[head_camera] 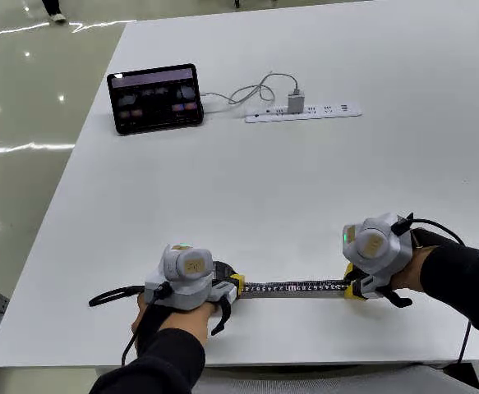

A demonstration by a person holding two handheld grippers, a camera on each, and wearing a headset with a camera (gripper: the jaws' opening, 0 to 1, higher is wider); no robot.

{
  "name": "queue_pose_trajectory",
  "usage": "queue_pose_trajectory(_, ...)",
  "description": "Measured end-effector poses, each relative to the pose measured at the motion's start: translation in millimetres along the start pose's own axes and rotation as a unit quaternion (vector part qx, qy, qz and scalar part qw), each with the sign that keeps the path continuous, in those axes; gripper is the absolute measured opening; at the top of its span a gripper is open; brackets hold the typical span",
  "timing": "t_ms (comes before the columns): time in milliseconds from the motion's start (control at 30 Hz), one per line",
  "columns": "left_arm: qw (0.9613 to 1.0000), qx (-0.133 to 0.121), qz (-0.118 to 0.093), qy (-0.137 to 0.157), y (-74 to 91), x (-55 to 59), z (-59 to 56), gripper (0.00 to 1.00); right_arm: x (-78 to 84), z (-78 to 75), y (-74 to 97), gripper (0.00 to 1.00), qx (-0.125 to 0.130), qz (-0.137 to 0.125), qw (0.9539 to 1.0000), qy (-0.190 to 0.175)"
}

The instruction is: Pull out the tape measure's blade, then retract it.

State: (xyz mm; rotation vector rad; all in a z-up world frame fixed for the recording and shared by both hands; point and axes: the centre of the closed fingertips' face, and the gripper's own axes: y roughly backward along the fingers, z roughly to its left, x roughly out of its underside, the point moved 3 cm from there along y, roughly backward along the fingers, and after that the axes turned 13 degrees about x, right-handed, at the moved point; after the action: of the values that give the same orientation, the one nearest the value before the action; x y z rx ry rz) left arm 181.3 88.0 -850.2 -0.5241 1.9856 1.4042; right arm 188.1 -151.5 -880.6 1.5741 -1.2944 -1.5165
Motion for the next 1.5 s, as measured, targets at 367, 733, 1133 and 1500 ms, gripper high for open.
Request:
queue_pose_trajectory(367, 1.0, -0.001, -0.001, 0.0, 0.2, 0.3, -0.2, 0.59, -5.6, 2.3, -1.9, 0.11, 0.001, -0.002, 1.0, 0.004)
queue_pose_trajectory(733, 1.0, -0.001, -0.001, 0.001, 0.1, 0.5, 0.0, 0.59, -11.3, 3.3, -4.1, 0.11, 0.001, -0.005, 1.0, 0.005)
queue_pose_trajectory(1133, 1.0, 0.0, -0.001, 0.001, 0.0, 0.5, -0.2, 0.59, -17.7, 5.5, -6.9, 0.11, -0.001, -0.009, 0.9999, 0.008)
queue_pose_trajectory(1500, 1.0, -0.001, -0.002, 0.0, 0.2, 0.1, -0.4, 0.59, -25.1, 7.0, -9.5, 0.11, -0.003, -0.01, 0.9999, 0.01)
